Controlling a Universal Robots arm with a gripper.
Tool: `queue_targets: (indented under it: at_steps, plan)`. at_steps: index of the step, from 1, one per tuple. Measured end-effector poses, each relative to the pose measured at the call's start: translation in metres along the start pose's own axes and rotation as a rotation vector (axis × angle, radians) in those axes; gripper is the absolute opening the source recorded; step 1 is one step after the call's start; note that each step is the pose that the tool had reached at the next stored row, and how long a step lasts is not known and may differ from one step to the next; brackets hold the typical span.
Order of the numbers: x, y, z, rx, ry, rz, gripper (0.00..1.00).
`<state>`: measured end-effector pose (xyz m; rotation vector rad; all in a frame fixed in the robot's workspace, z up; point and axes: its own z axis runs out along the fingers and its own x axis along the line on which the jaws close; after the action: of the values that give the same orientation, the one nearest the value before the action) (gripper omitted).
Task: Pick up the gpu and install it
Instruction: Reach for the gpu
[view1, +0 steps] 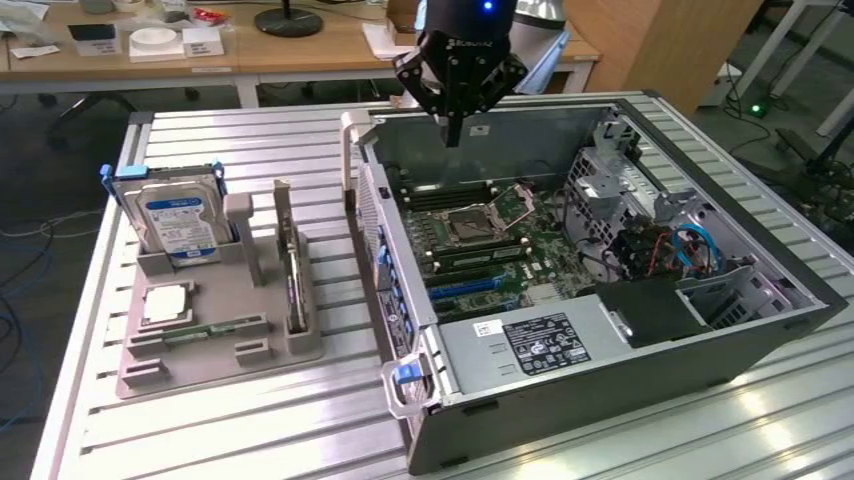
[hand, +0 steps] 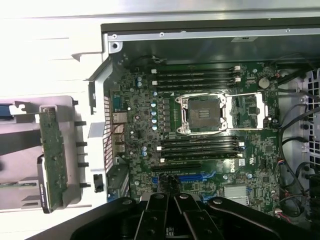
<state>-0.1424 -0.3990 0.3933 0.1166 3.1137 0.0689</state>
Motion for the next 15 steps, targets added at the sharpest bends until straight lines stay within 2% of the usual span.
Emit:
queue_targets:
  at_steps: [15]
  plan:
    - [0.027,-0.0025,-0.0008,0.0,0.0,0.0,0.1]
